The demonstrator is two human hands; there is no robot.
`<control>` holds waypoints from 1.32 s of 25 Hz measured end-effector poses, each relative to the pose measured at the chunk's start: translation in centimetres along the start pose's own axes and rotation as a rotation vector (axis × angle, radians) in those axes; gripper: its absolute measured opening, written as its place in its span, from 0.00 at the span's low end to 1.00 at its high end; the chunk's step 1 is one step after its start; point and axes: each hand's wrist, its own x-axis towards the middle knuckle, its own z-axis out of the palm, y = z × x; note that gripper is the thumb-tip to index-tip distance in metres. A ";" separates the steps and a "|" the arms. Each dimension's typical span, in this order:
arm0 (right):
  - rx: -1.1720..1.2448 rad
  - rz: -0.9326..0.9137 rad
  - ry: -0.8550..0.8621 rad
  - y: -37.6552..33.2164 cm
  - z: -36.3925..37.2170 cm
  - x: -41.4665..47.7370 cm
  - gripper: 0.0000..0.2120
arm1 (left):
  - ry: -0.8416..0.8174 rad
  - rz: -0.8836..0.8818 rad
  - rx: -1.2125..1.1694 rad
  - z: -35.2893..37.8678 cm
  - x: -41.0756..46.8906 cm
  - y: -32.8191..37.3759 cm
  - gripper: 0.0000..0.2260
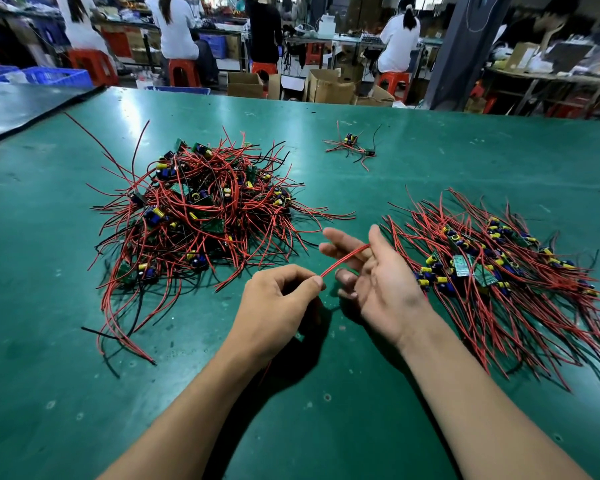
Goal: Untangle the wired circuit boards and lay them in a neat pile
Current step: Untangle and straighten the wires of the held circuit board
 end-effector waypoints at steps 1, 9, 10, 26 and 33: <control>-0.165 -0.032 0.029 0.4 0.3 -0.2 0.26 | 0.014 0.012 0.016 0.0 0.1 -0.1 0.07; -0.529 -0.127 0.062 2.0 1.2 -0.8 0.12 | -0.048 0.051 0.054 -0.2 0.2 -0.4 0.09; -0.498 -0.127 0.092 1.8 1.1 -0.7 0.11 | -0.044 0.038 0.057 -0.2 0.3 -0.4 0.09; 0.557 0.101 0.018 -1.0 -0.9 -0.2 0.13 | -0.257 -0.041 -0.077 -0.5 0.2 -0.3 0.10; 0.047 0.046 0.131 -0.7 -0.4 -0.1 0.33 | -0.095 -0.207 -0.352 -0.4 0.8 0.6 0.20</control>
